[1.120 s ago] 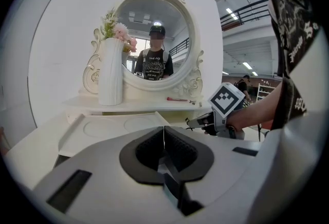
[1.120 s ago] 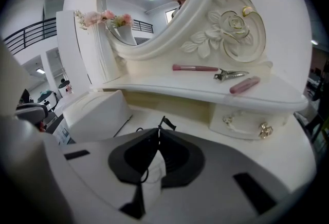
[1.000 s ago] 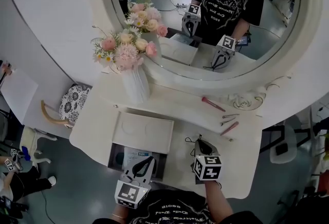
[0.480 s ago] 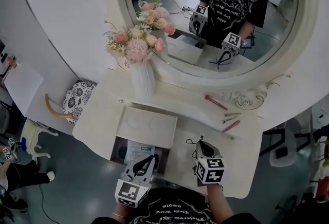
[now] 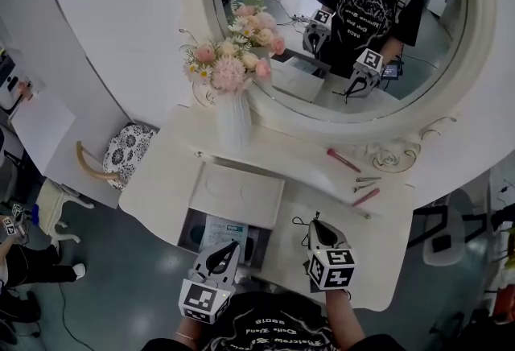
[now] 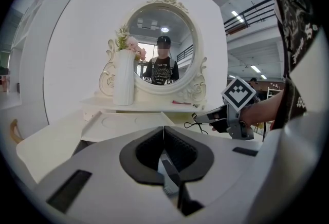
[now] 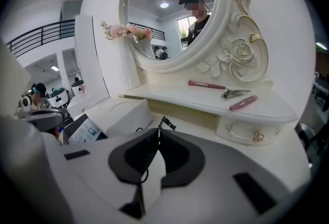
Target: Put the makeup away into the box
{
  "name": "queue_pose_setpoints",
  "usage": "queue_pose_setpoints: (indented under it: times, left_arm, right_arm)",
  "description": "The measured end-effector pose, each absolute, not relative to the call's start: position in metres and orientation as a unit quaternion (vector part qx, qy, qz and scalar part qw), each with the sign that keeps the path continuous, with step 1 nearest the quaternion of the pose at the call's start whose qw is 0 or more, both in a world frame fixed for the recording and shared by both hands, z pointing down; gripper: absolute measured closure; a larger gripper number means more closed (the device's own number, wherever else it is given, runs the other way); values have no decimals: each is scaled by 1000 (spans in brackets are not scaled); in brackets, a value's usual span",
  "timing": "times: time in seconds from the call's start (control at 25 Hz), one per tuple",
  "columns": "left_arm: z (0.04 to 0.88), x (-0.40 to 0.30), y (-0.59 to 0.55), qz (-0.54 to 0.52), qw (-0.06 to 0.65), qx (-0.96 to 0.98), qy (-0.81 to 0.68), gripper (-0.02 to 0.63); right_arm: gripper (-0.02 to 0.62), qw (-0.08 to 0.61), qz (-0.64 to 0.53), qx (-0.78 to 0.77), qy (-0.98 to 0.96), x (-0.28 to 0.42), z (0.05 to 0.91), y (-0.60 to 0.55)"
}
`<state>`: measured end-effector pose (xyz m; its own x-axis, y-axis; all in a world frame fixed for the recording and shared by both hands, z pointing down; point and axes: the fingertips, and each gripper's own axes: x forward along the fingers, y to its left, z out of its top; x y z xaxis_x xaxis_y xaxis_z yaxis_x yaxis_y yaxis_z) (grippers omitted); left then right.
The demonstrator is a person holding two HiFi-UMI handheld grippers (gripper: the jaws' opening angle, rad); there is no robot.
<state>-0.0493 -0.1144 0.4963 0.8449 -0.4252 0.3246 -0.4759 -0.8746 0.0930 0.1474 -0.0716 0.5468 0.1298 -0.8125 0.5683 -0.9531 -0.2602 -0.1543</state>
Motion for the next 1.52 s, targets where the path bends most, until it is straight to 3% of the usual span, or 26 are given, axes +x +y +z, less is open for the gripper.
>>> queue_pose_setpoints:
  times: [1.52]
  left_arm:
    - [503,-75,-133,141,92,950,-262,589]
  right_arm:
    - [573,140,238,684,-675,95,506,-98]
